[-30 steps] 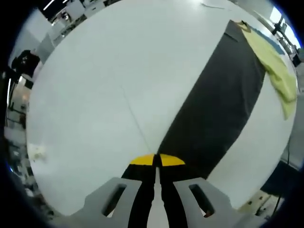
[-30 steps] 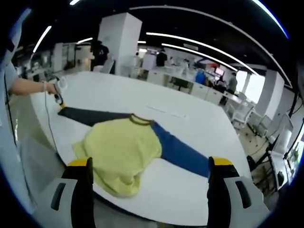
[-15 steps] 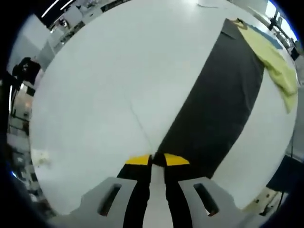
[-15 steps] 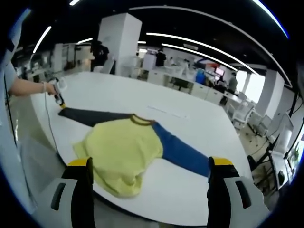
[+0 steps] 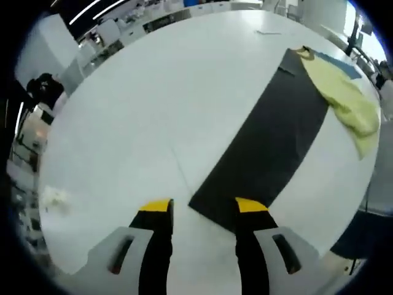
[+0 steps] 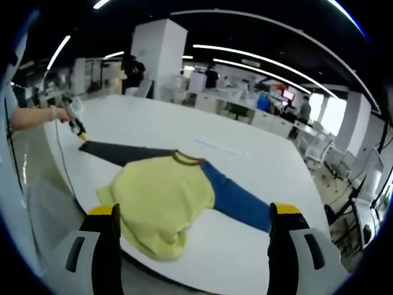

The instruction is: Fold the garment on the visible template until the final outline fits inside the template.

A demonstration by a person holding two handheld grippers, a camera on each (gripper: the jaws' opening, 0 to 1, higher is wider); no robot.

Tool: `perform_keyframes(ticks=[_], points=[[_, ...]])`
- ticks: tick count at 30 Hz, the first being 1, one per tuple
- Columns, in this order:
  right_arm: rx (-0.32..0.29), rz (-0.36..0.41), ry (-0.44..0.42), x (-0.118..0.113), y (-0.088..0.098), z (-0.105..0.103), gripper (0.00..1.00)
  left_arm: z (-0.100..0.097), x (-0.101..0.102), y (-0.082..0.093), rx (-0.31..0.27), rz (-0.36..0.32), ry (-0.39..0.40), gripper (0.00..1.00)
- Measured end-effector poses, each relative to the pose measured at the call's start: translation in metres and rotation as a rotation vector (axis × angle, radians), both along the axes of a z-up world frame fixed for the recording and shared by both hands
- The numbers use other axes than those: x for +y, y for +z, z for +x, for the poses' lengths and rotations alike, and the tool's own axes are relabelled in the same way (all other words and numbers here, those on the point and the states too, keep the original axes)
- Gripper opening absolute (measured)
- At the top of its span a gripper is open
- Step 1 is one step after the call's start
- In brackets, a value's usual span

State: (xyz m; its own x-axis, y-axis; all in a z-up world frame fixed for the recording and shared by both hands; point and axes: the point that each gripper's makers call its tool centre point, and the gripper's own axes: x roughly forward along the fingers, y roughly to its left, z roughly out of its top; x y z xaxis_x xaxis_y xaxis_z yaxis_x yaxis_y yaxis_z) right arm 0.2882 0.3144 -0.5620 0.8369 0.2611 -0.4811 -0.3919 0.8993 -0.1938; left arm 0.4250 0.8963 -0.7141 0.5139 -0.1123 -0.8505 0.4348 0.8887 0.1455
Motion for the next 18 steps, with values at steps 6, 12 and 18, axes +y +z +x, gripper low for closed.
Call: perform_keyframes(ticks=[6,12,18], points=[[-0.009,0.004,0.029,0.004,0.001,0.006,1.00,-0.003,-0.057,0.049,-0.156,-0.240,-0.022,0.45],[-0.022,0.012,0.069,0.012,0.004,0.009,1.00,-0.019,-0.106,0.094,-0.244,-0.345,-0.126,0.55],[-0.031,0.011,0.082,0.007,0.004,0.007,1.00,-0.040,-0.153,0.142,-0.336,-0.518,-0.191,0.64]])
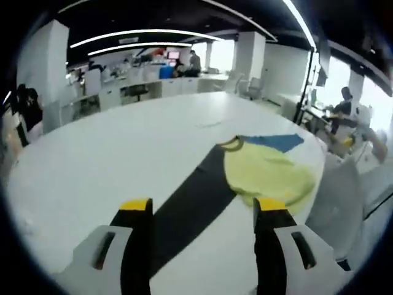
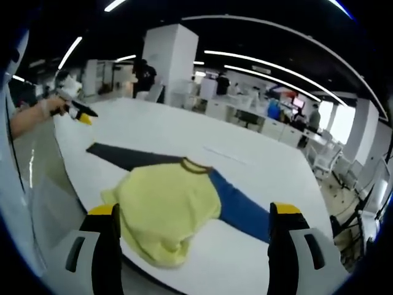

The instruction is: Fold the garment on the visible template until the final outline fits inside the template.

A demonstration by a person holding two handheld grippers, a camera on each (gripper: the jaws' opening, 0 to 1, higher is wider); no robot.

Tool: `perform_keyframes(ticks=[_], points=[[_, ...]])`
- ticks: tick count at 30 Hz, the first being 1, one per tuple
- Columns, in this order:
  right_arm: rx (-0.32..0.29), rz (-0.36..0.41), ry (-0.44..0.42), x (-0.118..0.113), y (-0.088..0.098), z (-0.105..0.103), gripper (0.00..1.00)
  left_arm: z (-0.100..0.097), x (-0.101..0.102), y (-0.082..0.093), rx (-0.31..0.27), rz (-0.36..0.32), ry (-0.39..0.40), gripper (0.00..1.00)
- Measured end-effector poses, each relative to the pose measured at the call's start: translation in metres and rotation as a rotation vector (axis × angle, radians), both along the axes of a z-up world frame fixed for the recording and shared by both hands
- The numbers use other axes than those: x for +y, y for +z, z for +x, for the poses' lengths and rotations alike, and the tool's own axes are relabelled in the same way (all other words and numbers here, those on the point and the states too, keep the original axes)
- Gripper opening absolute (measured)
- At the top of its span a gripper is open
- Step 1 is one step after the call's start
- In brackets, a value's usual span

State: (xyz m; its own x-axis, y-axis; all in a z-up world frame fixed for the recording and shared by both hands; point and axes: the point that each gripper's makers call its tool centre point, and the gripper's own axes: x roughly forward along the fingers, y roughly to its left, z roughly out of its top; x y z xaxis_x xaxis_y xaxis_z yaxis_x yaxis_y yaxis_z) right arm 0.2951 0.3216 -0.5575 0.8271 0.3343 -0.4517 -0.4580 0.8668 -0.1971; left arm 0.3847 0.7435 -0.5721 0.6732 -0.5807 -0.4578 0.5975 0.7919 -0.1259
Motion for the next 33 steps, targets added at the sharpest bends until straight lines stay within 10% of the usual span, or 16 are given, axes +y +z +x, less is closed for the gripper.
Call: perform_keyframes(ticks=[7,26,33], points=[[-0.019,0.010,-0.007,-0.009,0.004,-0.004,1.00,-0.030,-0.024,0.021,-0.091,-0.001,-0.021,0.78],[-0.030,0.006,0.060,-0.024,0.005,-0.013,1.00,-0.091,-0.084,0.049,-0.130,-0.103,-0.120,0.99],[-0.023,0.006,0.084,-0.026,0.004,-0.018,1.00,-0.100,-0.091,0.038,-0.124,-0.037,-0.099,0.99]])
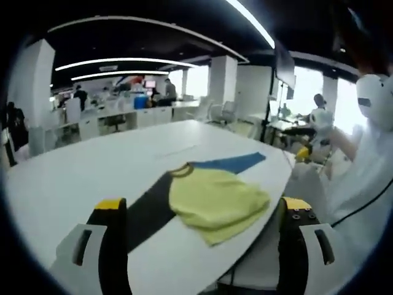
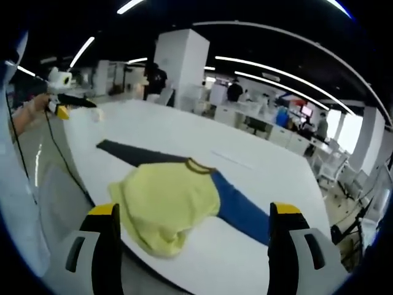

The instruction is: Fold the garment on the visible template until the final outline fits inside the template.

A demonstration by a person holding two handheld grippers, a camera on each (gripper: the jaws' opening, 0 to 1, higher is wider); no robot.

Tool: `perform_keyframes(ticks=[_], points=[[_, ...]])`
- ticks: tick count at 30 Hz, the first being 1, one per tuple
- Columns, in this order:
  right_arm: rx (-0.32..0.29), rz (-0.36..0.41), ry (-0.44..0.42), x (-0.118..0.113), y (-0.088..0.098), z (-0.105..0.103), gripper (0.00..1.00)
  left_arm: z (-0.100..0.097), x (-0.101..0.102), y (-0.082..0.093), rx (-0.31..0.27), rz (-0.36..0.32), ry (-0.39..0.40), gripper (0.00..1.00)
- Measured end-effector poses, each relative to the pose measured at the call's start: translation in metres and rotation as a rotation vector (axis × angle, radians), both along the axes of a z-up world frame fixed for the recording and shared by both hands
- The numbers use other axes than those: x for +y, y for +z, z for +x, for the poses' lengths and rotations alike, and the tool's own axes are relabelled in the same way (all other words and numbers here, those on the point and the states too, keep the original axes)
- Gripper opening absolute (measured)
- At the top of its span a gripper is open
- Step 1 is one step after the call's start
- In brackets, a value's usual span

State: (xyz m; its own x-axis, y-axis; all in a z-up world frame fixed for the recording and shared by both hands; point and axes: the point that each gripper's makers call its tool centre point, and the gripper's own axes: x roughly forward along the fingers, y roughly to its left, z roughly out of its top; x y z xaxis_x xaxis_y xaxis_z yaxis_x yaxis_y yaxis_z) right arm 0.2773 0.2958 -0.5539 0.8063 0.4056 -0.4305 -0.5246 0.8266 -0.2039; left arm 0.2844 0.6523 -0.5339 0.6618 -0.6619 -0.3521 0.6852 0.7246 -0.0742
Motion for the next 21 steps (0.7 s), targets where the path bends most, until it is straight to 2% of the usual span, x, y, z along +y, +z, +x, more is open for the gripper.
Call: perform_keyframes(ticks=[1,4,11,14,18,21], points=[[0.000,0.003,0.002,0.000,0.001,0.000,1.00,-0.001,0.000,-0.004,0.024,0.000,0.015,0.99],[0.000,-0.001,0.013,-0.001,0.000,0.002,1.00,-0.002,0.000,-0.007,0.023,0.018,0.040,0.99],[-0.009,0.014,0.010,-0.005,0.000,0.005,1.00,-0.001,-0.009,0.000,0.019,-0.002,0.038,0.99],[-0.007,0.017,0.007,-0.007,-0.002,0.005,1.00,-0.001,-0.016,0.000,0.016,0.004,0.019,0.99],[-0.010,0.031,-0.010,-0.021,-0.006,0.009,1.00,-0.002,-0.022,-0.004,0.029,0.016,0.011,0.99],[-0.008,0.029,-0.010,-0.020,-0.007,0.006,1.00,-0.002,-0.026,-0.006,0.027,0.019,0.016,0.99]])
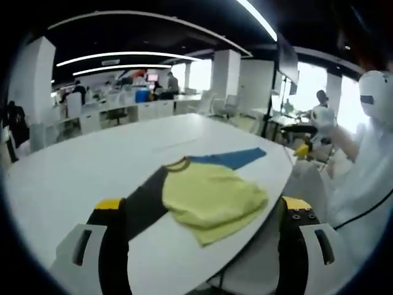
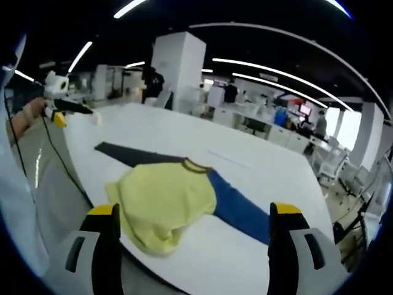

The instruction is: Fold the garment on the visible template until the final outline fits inside the template.

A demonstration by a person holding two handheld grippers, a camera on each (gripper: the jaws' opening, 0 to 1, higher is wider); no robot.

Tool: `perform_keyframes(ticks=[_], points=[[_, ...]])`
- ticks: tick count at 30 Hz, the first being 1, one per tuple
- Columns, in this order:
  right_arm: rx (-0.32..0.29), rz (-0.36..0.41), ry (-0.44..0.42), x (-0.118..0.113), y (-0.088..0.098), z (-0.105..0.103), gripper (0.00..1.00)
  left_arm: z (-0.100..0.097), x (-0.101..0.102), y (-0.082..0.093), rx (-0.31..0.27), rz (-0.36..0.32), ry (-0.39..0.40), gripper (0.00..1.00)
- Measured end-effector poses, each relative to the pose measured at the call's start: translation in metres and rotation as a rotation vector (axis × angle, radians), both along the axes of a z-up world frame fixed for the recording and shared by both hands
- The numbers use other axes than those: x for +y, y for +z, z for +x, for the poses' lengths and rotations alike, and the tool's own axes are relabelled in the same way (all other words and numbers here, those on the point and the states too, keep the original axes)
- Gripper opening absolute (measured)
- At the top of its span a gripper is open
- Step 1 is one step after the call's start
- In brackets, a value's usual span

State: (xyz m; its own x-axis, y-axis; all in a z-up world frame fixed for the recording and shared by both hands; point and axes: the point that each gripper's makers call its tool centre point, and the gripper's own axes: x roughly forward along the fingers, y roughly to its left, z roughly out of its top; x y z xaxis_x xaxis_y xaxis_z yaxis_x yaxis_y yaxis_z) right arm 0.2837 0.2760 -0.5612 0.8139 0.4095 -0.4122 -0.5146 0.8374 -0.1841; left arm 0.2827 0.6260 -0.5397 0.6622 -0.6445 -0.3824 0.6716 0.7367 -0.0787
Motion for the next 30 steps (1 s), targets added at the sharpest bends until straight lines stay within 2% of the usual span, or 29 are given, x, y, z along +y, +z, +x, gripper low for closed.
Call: perform_keyframes(ticks=[5,7,11,18,22,30], points=[[-0.001,-0.002,-0.002,0.000,-0.001,0.002,1.00,0.000,-0.004,-0.005,0.006,-0.004,0.004,0.99],[-0.005,0.005,-0.007,-0.006,-0.002,0.007,1.00,0.002,-0.004,-0.006,0.004,-0.014,0.007,0.98],[-0.004,0.026,-0.007,-0.001,-0.004,0.008,1.00,0.005,-0.005,-0.012,0.025,-0.045,0.006,0.96],[0.022,0.037,-0.024,0.000,-0.017,0.006,1.00,0.010,-0.006,-0.029,0.059,-0.016,0.016,0.91],[0.026,0.034,-0.031,-0.002,-0.019,0.005,1.00,0.012,-0.009,-0.027,0.054,-0.008,0.014,0.88],[0.038,0.032,-0.035,-0.002,-0.023,0.007,0.98,0.017,-0.016,-0.036,0.087,-0.002,-0.003,0.81]])
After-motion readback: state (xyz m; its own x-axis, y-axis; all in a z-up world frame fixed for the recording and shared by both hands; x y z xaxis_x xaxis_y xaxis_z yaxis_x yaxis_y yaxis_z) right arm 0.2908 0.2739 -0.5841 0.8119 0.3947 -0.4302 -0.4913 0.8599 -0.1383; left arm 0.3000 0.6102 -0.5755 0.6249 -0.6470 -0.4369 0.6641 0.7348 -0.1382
